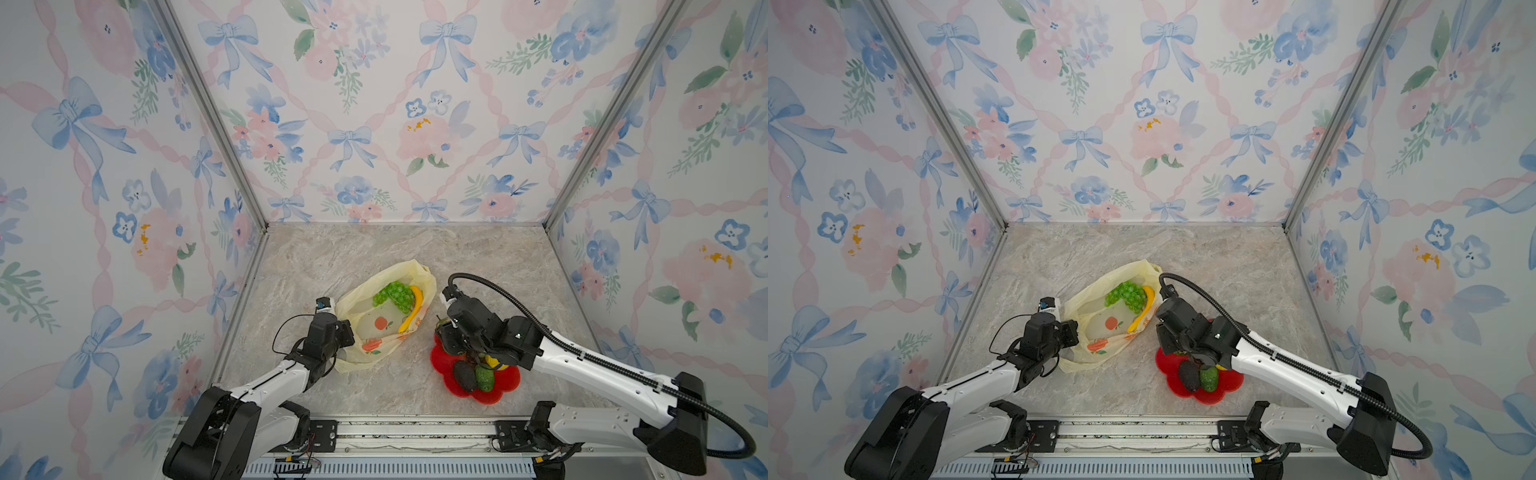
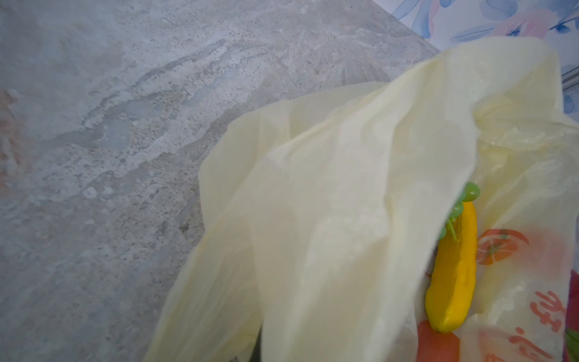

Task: Take fruits out of the plastic bag
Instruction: Place the fruit on the plate.

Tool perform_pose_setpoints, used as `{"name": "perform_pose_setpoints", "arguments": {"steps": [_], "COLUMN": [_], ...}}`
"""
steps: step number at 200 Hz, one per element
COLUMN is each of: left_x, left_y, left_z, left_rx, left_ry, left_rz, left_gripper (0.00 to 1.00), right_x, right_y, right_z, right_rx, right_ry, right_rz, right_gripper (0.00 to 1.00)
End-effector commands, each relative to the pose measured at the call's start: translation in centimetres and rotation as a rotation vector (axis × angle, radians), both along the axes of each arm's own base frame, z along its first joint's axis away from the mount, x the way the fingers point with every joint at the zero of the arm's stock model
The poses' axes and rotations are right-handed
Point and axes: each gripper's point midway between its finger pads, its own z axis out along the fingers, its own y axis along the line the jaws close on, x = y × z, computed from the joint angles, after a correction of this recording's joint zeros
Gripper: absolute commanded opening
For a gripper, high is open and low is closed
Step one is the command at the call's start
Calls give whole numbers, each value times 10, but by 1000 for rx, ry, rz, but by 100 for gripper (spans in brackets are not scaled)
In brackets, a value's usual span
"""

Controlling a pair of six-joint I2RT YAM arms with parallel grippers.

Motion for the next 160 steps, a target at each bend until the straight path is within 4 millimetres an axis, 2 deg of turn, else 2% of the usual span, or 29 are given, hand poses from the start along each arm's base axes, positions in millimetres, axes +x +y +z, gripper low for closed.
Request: {"name": "perform_pose_setpoints", "arguments": {"steps": [1, 45, 116, 160], "left_x": [-2, -1, -1, -1], "left_y": [3, 4, 6, 5], "left_z": [-7, -7, -8, -10], "left_rx": [21, 27, 36, 37], "left_ry": [19, 20, 22, 29], "left_rz": [-1, 2, 8, 5], "left_gripper": [4, 4, 4, 4], "right_x": [-9, -21, -35, -36], "right_y": [-31, -57, -72, -77], "right_z": [-10, -32, -64, -76], "right_rx": [-11, -34, -96, -129], "right_ry": [22, 78, 163, 191], "right_rz": [-138, -233, -266, -282], "right_gripper": [40, 40, 41, 43]}}
